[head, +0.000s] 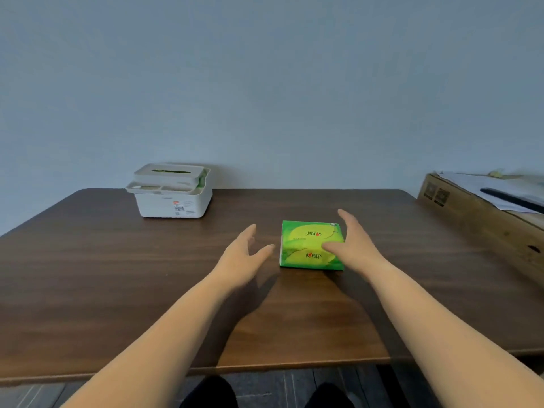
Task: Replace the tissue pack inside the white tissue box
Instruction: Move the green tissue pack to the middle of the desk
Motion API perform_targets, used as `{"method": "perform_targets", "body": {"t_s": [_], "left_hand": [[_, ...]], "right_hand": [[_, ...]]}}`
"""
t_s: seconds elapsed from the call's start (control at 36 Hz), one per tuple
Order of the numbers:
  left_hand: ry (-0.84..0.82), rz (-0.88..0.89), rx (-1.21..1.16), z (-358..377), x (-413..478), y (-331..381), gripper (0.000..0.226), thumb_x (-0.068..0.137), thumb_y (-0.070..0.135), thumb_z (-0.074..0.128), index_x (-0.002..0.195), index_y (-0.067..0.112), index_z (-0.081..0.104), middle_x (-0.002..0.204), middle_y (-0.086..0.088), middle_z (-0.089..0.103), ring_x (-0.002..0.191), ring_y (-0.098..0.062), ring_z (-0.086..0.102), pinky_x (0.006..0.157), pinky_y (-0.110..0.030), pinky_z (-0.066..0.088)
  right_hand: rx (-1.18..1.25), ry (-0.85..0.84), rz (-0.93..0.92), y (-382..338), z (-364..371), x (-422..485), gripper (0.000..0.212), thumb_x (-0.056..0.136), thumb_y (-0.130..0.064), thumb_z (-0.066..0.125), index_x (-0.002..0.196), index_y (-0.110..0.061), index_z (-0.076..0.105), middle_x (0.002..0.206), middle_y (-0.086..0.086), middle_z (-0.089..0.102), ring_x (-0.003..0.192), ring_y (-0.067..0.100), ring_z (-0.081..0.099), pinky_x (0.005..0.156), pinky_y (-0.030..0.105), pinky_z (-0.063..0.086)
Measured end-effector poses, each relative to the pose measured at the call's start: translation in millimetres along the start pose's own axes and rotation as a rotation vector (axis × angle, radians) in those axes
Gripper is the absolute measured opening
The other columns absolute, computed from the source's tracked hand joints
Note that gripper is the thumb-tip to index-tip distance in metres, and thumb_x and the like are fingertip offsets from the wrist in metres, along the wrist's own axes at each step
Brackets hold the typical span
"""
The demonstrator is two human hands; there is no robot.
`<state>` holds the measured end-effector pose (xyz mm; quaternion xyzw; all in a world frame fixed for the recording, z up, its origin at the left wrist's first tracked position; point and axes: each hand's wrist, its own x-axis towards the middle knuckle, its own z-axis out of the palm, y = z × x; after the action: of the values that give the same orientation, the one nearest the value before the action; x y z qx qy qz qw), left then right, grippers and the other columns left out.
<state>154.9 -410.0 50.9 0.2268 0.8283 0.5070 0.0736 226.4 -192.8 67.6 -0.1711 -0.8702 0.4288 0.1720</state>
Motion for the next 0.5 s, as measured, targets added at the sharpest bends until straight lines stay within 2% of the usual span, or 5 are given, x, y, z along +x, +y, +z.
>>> {"method": "perform_targets", "body": {"t_s": [0.08, 0.17, 0.31, 0.47, 0.5], "left_hand": [[0.074, -0.013, -0.027, -24, -6, -6, 0.067, 0.089, 0.031, 0.059, 0.147, 0.018, 0.027, 0.153, 0.003, 0.035, 0.138, -0.013, 0.037, 0.109, -0.028, 0.03], [0.159, -0.038, -0.018, -50, -9, -15, 0.057, 0.089, 0.03, 0.059, 0.141, 0.021, 0.037, 0.144, 0.005, 0.045, 0.13, -0.013, 0.046, 0.102, -0.027, 0.035], [0.259, -0.064, 0.102, -93, -13, -32, 0.034, 0.089, 0.028, 0.057, 0.123, 0.022, 0.054, 0.117, 0.005, 0.062, 0.109, -0.013, 0.058, 0.093, -0.027, 0.044], [0.309, -0.094, 0.213, -139, 0, -52, 0.034, 0.088, 0.03, 0.057, 0.121, 0.02, 0.057, 0.12, 0.003, 0.061, 0.109, -0.014, 0.057, 0.1, -0.036, 0.047], [0.319, -0.102, 0.223, -146, 5, -56, 0.035, 0.088, 0.031, 0.057, 0.121, 0.02, 0.057, 0.121, 0.002, 0.061, 0.109, -0.014, 0.057, 0.1, -0.038, 0.047]], "right_hand": [[0.011, 0.081, -0.067, -22, 12, 6, 0.071, 0.08, -0.013, 0.068, 0.144, -0.018, 0.036, 0.152, 0.004, 0.036, 0.138, 0.022, 0.038, 0.11, 0.038, 0.035], [0.048, 0.061, -0.097, -43, 34, 12, 0.056, 0.084, -0.016, 0.065, 0.136, -0.019, 0.044, 0.142, 0.002, 0.046, 0.126, 0.019, 0.048, 0.086, 0.027, 0.044], [0.073, -0.033, -0.13, -71, 84, 21, 0.048, 0.084, -0.019, 0.063, 0.13, -0.015, 0.05, 0.134, 0.003, 0.052, 0.113, 0.016, 0.051, 0.093, 0.027, 0.039], [0.018, -0.155, -0.124, -92, 147, 46, 0.047, 0.086, -0.024, 0.061, 0.131, -0.02, 0.048, 0.137, 0.005, 0.049, 0.116, 0.02, 0.052, 0.074, 0.028, 0.045], [0.016, -0.181, -0.111, -96, 156, 52, 0.048, 0.087, -0.025, 0.06, 0.132, -0.021, 0.047, 0.139, 0.005, 0.047, 0.119, 0.021, 0.052, 0.079, 0.03, 0.047]]}}
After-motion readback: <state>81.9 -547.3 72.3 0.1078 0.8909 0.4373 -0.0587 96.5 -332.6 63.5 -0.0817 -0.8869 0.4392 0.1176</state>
